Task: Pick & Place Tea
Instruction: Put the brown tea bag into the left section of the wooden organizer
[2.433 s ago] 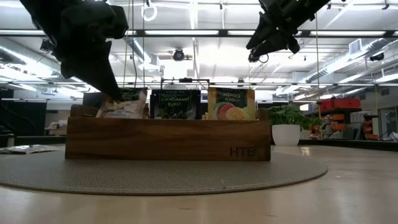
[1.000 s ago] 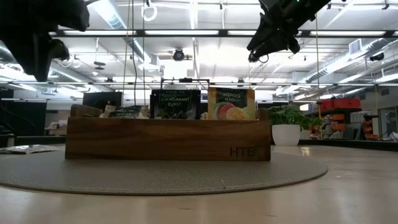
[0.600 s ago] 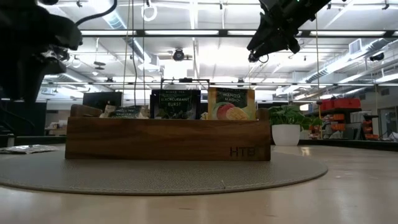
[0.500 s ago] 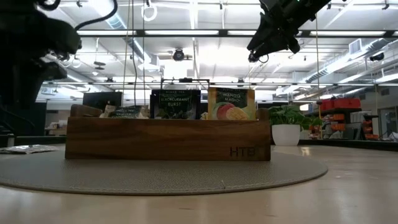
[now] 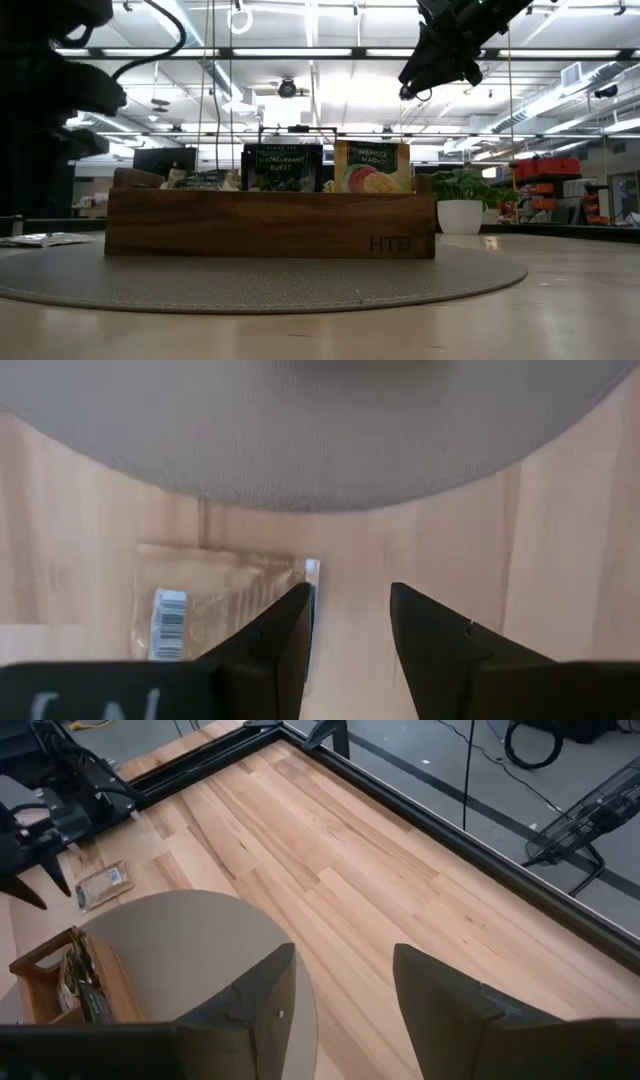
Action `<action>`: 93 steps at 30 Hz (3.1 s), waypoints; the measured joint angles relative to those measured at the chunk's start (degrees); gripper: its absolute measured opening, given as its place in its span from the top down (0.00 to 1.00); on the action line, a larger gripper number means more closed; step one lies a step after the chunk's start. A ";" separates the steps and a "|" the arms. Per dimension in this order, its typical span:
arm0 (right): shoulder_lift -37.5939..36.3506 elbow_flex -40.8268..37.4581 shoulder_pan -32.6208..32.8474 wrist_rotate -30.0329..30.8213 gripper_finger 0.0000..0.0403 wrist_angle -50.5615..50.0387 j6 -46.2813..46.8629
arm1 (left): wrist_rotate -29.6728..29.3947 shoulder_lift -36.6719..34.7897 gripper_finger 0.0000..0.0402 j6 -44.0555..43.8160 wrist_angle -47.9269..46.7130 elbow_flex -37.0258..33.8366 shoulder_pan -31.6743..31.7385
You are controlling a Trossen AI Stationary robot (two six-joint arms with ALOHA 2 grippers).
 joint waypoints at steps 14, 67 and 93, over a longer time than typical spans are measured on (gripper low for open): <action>0.01 -0.02 0.00 -0.55 0.56 -1.36 0.42 | 0.17 11.69 0.65 0.24 0.82 0.15 -0.09; 4.90 -0.04 5.83 -20.07 0.56 24.83 -19.77 | 20.90 -4.36 1.00 -7.11 -1.10 24.59 13.98; 12.54 0.05 11.66 -22.09 0.56 44.24 -20.98 | 40.51 4.59 1.00 -13.77 26.04 28.54 28.94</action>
